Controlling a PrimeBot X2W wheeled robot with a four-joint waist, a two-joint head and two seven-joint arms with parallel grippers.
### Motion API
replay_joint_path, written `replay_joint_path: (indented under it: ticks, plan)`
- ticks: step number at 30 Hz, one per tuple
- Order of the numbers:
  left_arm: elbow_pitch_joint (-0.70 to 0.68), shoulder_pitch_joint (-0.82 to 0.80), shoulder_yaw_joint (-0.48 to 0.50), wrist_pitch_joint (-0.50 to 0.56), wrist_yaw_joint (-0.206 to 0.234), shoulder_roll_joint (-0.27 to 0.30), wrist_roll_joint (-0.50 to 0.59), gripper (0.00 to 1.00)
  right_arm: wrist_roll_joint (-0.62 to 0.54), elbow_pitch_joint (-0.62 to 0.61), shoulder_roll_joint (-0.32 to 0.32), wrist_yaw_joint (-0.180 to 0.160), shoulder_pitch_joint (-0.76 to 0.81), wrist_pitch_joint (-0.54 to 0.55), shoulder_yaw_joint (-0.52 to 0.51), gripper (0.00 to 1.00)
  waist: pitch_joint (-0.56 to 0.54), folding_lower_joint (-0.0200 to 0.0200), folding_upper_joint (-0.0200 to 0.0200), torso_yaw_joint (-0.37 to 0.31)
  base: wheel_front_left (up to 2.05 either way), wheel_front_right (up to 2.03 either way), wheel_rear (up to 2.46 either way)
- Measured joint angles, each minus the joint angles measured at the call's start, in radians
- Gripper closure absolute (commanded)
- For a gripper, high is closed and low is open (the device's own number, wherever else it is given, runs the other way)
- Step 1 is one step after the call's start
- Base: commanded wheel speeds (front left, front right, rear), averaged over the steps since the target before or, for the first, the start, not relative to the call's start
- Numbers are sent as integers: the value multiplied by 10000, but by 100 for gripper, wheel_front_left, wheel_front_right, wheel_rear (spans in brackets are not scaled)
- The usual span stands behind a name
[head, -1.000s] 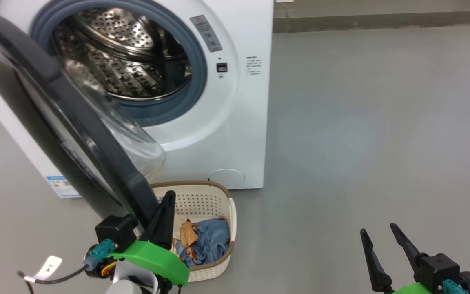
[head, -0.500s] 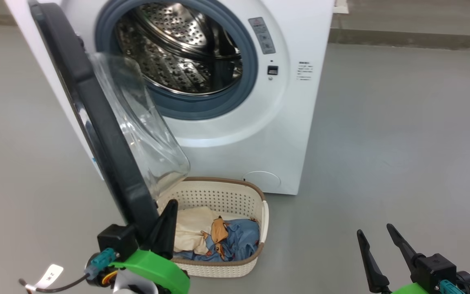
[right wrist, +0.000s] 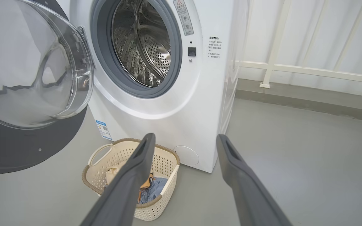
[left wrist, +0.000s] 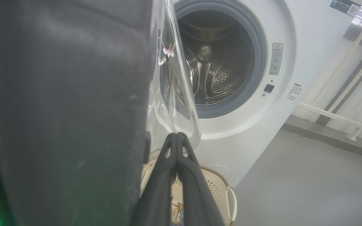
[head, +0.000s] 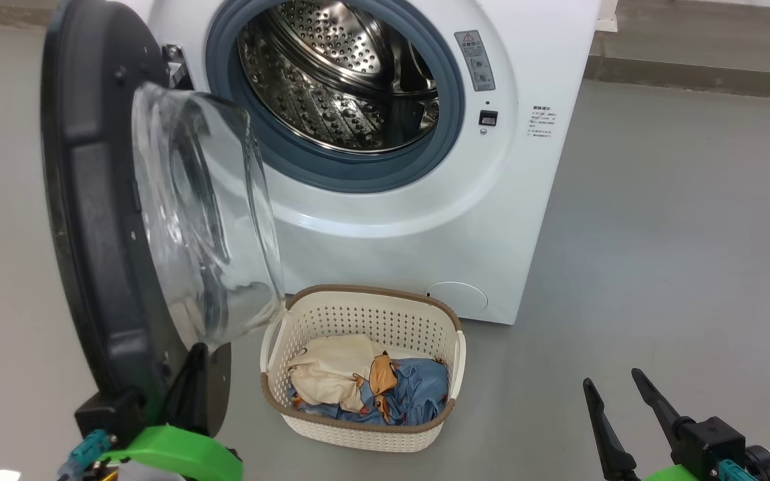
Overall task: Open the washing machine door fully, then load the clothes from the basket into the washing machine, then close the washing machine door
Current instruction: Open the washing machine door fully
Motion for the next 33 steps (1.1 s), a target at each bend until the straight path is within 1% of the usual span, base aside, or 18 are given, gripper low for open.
replay_joint_path:
  ticks: [8,13,15,21,26,29,33]
  plan:
    - [-270,196,663,-59,265,278,-270,100,-2,-12,0,0,3,0,33,0,153,0,0,80,0,0,0]
    - [-339,341,1361,-132,380,617,-571,100,-21,-46,0,0,-6,48,35,0,370,0,0,35,0,0,0]
    - [-387,393,1664,-169,479,669,-683,100,-44,-92,0,0,-12,50,23,0,475,1,0,12,0,0,0]
    - [-577,417,2637,-261,591,894,-913,100,-151,-240,-2,0,-16,151,21,0,790,0,0,-67,0,0,0]
    - [-648,517,3591,-307,571,951,-1338,100,-337,-412,-2,0,-24,326,0,0,1052,0,0,-128,0,0,0]
    - [-493,506,4115,-318,554,1160,-1471,100,-458,-522,-4,0,-31,414,-56,0,1229,0,0,-145,0,0,0]
    - [-161,362,4824,-320,405,1313,-1632,100,-763,-746,-6,0,-154,589,-111,0,1494,0,0,-148,0,0,0]
